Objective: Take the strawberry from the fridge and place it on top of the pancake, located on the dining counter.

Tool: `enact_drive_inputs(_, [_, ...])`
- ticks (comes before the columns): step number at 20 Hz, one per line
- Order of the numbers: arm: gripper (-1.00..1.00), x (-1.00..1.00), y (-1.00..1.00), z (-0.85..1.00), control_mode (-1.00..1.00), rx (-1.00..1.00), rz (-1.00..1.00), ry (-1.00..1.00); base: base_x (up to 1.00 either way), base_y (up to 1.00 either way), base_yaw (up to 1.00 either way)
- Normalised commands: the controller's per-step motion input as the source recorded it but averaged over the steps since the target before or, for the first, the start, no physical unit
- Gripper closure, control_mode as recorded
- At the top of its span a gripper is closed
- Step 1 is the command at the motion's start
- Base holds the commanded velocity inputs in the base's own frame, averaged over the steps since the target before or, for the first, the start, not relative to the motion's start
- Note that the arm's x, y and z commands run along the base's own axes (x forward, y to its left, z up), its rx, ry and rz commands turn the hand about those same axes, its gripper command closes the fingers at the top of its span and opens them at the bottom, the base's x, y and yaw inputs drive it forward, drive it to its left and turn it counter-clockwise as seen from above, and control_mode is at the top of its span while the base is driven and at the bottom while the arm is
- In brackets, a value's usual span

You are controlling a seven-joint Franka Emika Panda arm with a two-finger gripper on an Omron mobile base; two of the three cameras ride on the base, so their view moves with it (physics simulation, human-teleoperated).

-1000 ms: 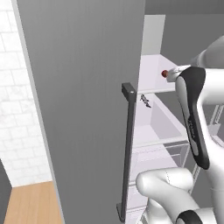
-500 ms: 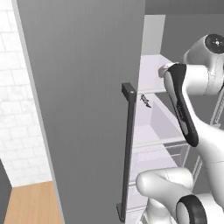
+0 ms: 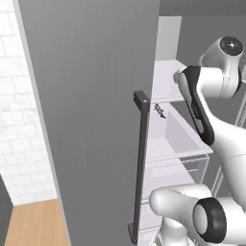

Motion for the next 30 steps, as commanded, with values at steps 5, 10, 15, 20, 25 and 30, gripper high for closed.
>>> enact_drive_inputs(5, [-1.00,0.41,-0.14,-0.20,-1.00,0.00,0.00,0.00,0.00,0.00,0.00])
enact_drive_inputs(10, [-1.00,0.42,-0.12,-0.13,-1.00,0.00,0.00,0.08,0.00,0.00,0.00])
enact_drive_inputs(15, [-1.00,0.48,-0.03,-0.10,-1.00,0.00,0.00,0.05,0.00,0.00,0.00])
enact_drive_inputs(20, [-1.00,0.38,-0.06,-0.09,-1.00,0.00,0.00,0.01,0.00,0.00,0.00])
enact_drive_inputs(25, [-1.00,0.34,-0.12,-0.16,-1.00,0.00,0.00,0.00,0.00,0.00,0.00])
enact_drive_inputs(30, [-1.00,0.38,-0.09,-0.17,-1.00,0.00,0.00,0.01,0.00,0.00,0.00])
